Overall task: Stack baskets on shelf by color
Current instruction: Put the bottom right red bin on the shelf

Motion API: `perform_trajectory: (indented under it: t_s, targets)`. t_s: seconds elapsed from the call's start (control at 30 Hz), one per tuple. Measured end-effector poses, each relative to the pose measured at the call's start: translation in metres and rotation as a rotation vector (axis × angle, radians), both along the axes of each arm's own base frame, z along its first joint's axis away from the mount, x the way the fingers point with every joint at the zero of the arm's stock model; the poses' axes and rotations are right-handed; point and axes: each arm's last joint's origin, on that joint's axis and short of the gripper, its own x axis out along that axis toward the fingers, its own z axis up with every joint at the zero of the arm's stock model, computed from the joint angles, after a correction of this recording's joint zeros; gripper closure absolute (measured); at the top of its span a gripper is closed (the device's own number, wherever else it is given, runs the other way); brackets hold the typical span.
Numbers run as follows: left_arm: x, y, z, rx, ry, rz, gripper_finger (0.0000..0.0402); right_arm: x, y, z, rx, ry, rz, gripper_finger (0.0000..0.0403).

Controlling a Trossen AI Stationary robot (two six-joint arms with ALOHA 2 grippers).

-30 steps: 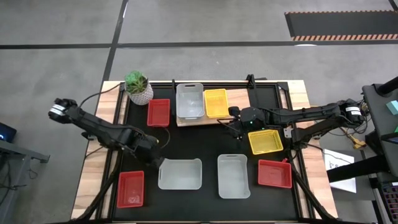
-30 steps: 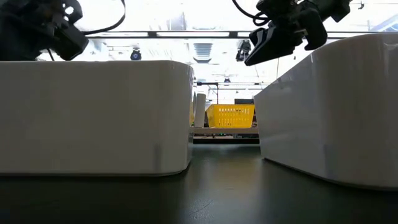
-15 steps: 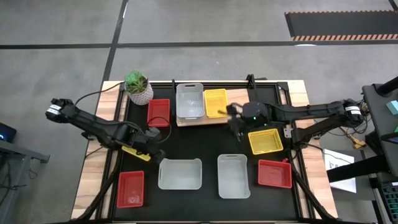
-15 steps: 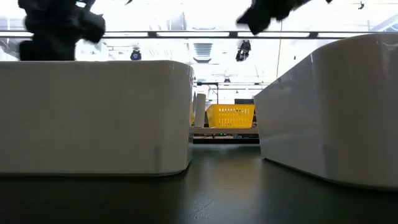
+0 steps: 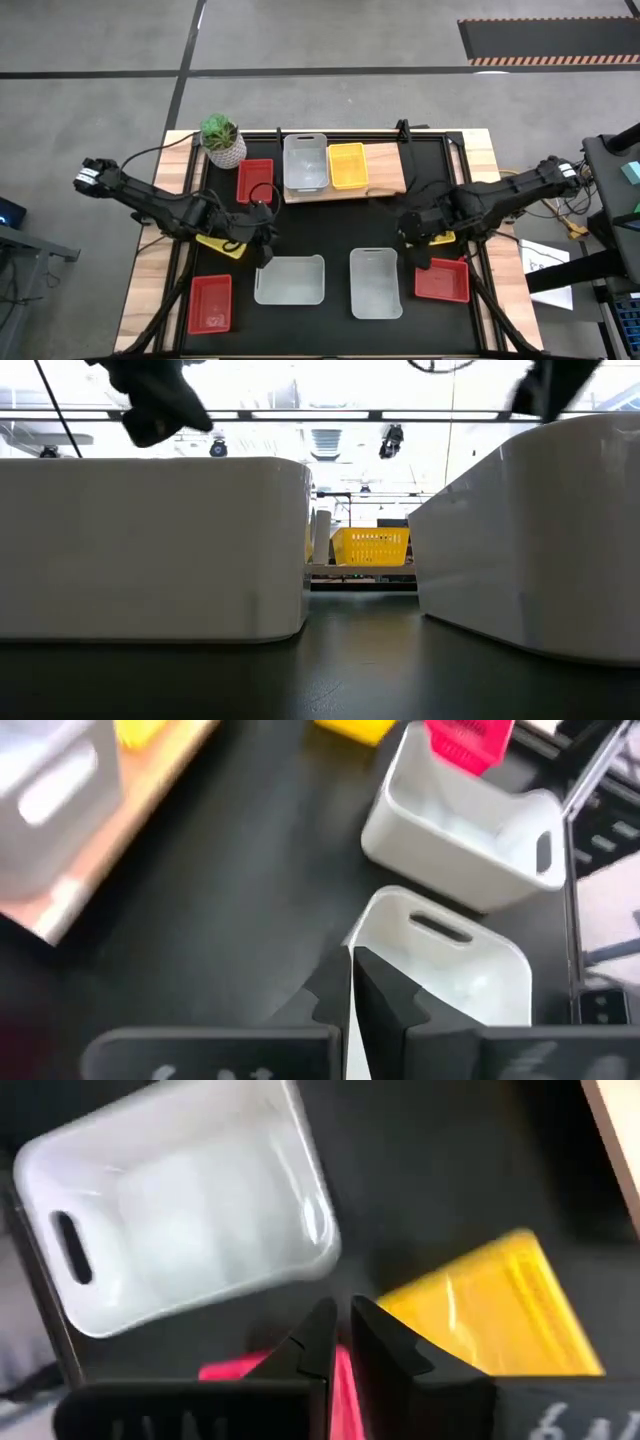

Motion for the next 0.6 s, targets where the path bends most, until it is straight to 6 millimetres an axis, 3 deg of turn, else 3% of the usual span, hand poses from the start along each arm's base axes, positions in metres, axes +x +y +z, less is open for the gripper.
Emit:
perform_trajectory:
  t_s: [0.2, 0.27, 0.37, 0.47, 0.6]
  targets:
    - [-0.020, 0.005, 0.031, 0.124, -0.126, -0.102, 0.0401, 0.017, -0.007, 0.028, -0.108, -0.222, -0.014, 0.0344]
    - [-0.028, 0.008, 0.031, 0.175, -0.150, -0.110, 0.0402, 0.025, -0.012, 0.030, -0.117, -0.245, -0.057, 0.0324]
    - [-0.035, 0.013, 0.031, 0.246, -0.177, -0.038, 0.0402, 0.028, -0.012, 0.026, 0.067, -0.142, -0.227, 0.0292]
    - [-0.039, 0.017, 0.044, 0.278, -0.282, 0.057, 0.0402, 0.021, 0.014, 0.018, 0.311, 0.057, -0.347, 0.0266]
    - [-0.043, 0.018, 0.056, 0.295, -0.389, 0.059, 0.0402, 0.004, 0.063, 0.010, 0.331, 0.168, -0.425, 0.0250]
